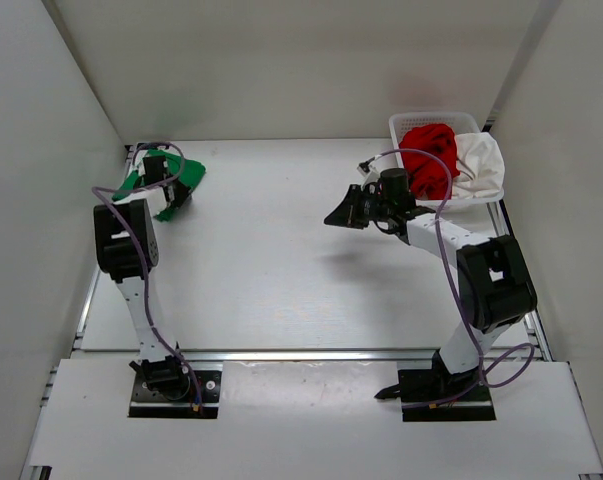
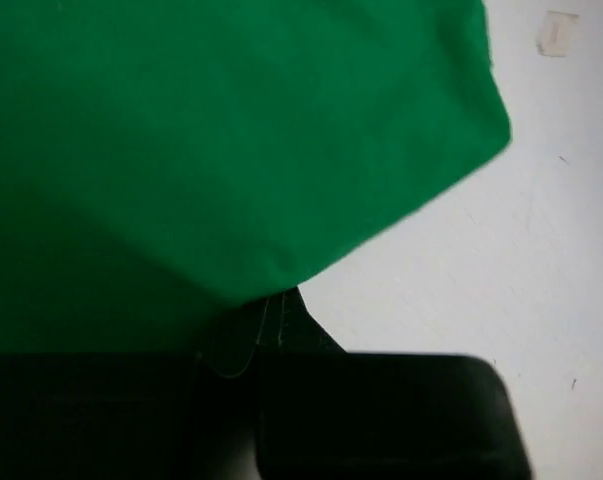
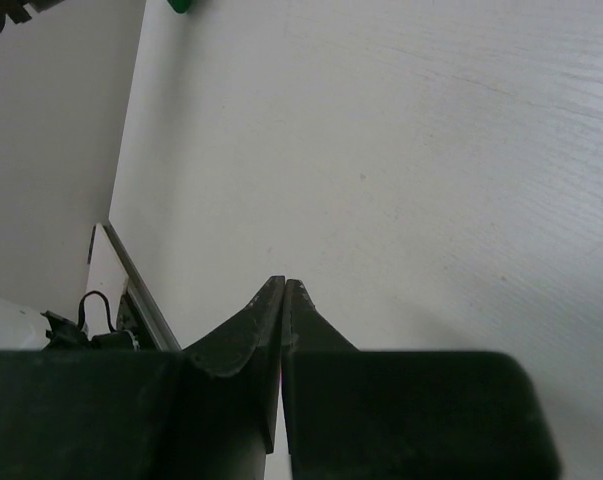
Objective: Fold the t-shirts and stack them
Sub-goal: Put the neatly folded tshirt into the corner of the board with the left arm
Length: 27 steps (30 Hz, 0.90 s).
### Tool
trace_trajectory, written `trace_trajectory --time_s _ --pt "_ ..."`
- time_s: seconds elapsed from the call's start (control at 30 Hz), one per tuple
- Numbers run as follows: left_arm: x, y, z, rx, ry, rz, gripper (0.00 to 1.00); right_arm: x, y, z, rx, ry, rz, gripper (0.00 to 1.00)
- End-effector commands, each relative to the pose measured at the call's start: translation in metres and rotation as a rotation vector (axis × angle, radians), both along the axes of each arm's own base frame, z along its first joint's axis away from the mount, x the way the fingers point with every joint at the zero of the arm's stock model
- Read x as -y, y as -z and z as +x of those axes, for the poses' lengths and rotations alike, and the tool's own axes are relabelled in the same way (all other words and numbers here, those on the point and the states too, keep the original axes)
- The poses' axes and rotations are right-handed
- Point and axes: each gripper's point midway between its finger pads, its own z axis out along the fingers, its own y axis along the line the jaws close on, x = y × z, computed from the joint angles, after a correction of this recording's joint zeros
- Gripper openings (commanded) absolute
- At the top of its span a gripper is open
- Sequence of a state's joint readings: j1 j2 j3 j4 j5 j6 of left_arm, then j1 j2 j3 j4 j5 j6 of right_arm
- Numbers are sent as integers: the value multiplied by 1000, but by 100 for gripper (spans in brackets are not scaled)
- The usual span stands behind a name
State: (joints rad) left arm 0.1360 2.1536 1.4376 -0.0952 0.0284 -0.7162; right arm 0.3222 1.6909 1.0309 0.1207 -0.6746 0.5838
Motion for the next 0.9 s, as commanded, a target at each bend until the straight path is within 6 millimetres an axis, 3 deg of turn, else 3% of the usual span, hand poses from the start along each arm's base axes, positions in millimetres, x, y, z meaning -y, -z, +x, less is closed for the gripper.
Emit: trace_trajectory --time_s 0.0,0.03,0.07,0.13,0.17,0.23,0.27,0.3,0.33,0.47,0.53,0.57,0.6,0.63,0.67,0.7,0.77,0.8,0.83,0.87 --pt "-9 -3 11 -46 1 -1 3 4 -21 5 79 1 30 0" --pt "-13 -6 24 -35 3 16 2 5 -20 7 75 7 24 0" --pt "-14 7 25 -72 0 13 3 3 -20 5 72 0 27 0" --pt "-25 -13 49 -41 -9 35 4 10 -16 9 64 21 23 1" --pt "-33 -6 49 -68 -20 40 5 14 -12 10 52 32 23 0" --pt "-39 -26 70 -37 -20 51 8 16 -16 15 50 36 45 0" --pt "-45 -20 75 -43 -28 41 8 16 -17 15 54 30 50 0" --pt "-49 -42 88 7 -32 50 9 16 -14 15 43 28 53 0" --pt "-52 -48 94 35 -41 44 11 15 -14 15 43 24 55 0" --pt "-51 -61 95 81 -37 12 18 20 -19 20 53 44 59 0" --pt "-25 -66 94 88 27 15 23 26 -26 29 74 77 55 3" --pt "-23 -78 94 114 34 11 24 26 -34 33 90 87 56 4" --pt "1 -100 96 156 75 13 27 27 -37 36 101 95 43 5" --pt "16 -105 96 186 98 6 30 28 -43 43 109 111 26 5" --pt "36 -123 92 217 135 -1 32 25 -57 51 153 116 22 5" --pt "54 -153 92 283 165 3 33 34 -58 61 156 156 0 6" --pt "102 -172 80 310 248 9 34 44 -79 82 214 205 -16 7" --pt "127 -199 71 364 291 11 35 58 -83 93 229 269 -43 7" --pt "163 -192 58 372 361 -11 37 77 -86 106 243 335 -67 8" --pt "175 -186 36 359 386 -29 38 99 -95 119 261 399 -75 9"
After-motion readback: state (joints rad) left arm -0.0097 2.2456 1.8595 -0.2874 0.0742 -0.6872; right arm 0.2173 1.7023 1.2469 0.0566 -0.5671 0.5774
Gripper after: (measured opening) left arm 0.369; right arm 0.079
